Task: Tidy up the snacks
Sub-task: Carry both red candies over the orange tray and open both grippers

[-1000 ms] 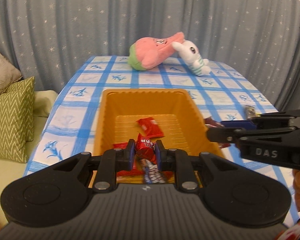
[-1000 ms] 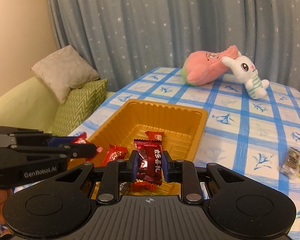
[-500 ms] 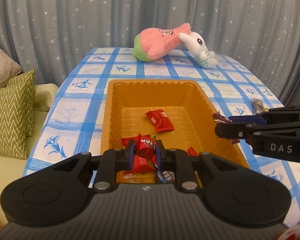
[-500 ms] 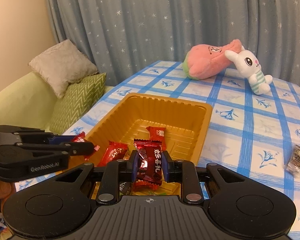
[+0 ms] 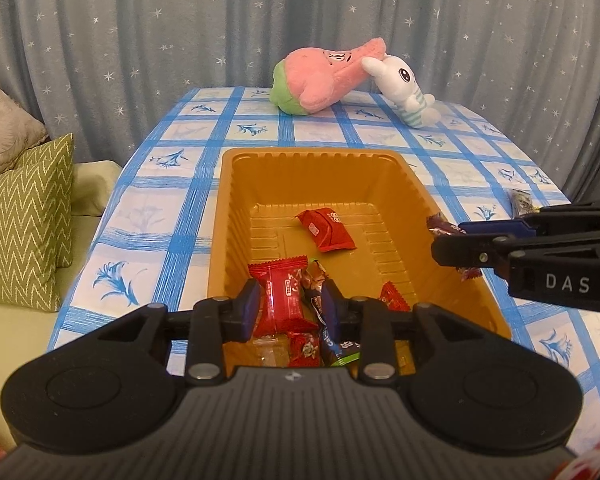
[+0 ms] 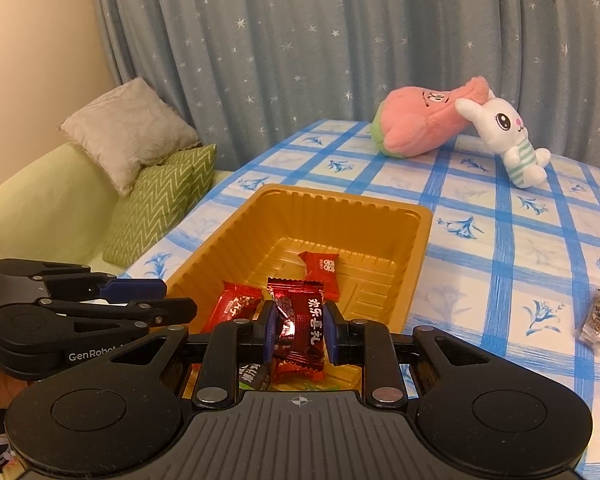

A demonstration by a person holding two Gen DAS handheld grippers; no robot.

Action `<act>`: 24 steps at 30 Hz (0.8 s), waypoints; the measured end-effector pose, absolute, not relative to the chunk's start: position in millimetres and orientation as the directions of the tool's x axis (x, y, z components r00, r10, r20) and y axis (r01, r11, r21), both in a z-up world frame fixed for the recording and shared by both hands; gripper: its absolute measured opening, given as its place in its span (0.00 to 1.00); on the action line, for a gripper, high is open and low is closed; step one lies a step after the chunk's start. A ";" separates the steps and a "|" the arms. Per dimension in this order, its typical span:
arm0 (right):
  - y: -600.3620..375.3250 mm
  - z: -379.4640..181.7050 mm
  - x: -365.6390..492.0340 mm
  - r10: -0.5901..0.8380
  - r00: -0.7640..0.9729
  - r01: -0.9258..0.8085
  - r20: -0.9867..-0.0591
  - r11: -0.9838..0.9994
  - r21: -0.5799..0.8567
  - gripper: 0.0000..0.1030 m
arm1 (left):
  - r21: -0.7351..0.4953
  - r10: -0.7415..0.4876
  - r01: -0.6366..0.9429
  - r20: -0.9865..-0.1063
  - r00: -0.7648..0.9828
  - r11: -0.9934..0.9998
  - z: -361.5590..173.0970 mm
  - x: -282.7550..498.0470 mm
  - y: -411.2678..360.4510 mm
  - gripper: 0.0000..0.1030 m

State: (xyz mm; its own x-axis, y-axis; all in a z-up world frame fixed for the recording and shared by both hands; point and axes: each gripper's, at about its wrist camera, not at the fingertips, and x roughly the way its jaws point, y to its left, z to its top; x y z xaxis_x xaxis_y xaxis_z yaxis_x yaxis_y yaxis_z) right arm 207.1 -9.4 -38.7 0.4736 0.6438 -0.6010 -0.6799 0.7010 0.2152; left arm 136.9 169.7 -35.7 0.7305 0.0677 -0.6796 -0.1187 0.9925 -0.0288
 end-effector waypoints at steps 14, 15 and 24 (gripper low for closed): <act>-9.9 -38.3 208.4 0.678 0.464 -0.674 -0.569 0.688 0.270 0.31 | -0.028 0.071 -0.122 -0.678 0.731 0.992 -34.4 134.6 169.2 0.32; -10.6 -38.1 209.6 0.679 0.468 -0.666 -0.566 0.692 0.279 0.49 | -0.029 0.072 -0.124 -0.679 0.731 0.992 -34.1 134.3 169.3 0.33; -29.5 -30.3 221.7 0.649 0.537 -0.590 -0.539 0.746 0.310 0.59 | -0.030 0.073 -0.126 -0.676 0.734 0.992 -32.9 132.7 168.5 0.34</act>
